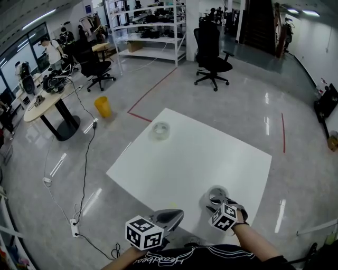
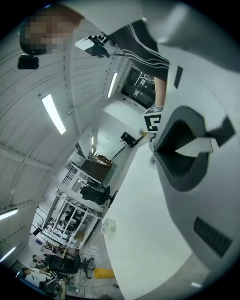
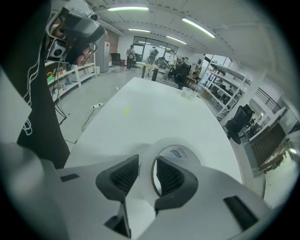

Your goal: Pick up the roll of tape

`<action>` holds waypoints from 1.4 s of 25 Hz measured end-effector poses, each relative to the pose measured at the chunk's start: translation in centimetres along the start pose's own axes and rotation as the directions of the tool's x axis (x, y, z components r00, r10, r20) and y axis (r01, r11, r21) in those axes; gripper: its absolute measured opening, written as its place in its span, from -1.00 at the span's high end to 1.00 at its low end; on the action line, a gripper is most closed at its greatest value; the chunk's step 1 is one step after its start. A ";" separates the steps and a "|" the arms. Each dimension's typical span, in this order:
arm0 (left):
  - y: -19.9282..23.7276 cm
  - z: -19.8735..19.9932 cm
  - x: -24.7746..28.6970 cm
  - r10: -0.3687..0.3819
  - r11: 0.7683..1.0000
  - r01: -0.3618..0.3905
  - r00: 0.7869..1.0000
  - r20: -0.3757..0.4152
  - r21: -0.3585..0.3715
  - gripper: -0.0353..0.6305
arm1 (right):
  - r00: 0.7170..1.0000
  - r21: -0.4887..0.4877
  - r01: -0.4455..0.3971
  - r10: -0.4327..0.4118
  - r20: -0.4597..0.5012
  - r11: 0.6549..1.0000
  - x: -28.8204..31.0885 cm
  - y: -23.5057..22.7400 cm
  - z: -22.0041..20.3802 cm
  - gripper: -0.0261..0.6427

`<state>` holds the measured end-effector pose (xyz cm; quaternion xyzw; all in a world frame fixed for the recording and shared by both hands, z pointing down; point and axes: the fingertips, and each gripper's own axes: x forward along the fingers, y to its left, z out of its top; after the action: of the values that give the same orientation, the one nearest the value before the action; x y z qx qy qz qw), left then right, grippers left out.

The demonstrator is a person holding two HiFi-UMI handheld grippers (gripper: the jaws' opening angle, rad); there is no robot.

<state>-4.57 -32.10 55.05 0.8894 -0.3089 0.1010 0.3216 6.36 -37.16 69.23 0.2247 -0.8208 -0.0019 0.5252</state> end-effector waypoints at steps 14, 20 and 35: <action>-1.2 0.1 -0.9 -0.017 0.999 0.018 1.000 -0.027 0.041 0.88 | 0.953 0.427 -0.038 -0.096 0.287 0.903 -4.0 -2.2 1.5 0.64; -2.4 0.9 -1.1 -0.041 0.995 0.042 0.999 -0.012 0.088 0.88 | 0.808 0.568 -0.256 -0.150 0.570 0.782 -10.6 -2.6 4.9 0.64; -7.3 3.5 -3.5 -0.156 0.967 0.140 0.986 0.062 0.211 0.88 | 0.511 0.523 -0.413 -0.286 0.811 0.745 -24.6 1.2 9.8 0.64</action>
<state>-2.92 -28.25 47.33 0.9417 -0.2418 0.0731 0.2223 6.02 -29.25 43.93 0.3309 -0.9198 0.1997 -0.0676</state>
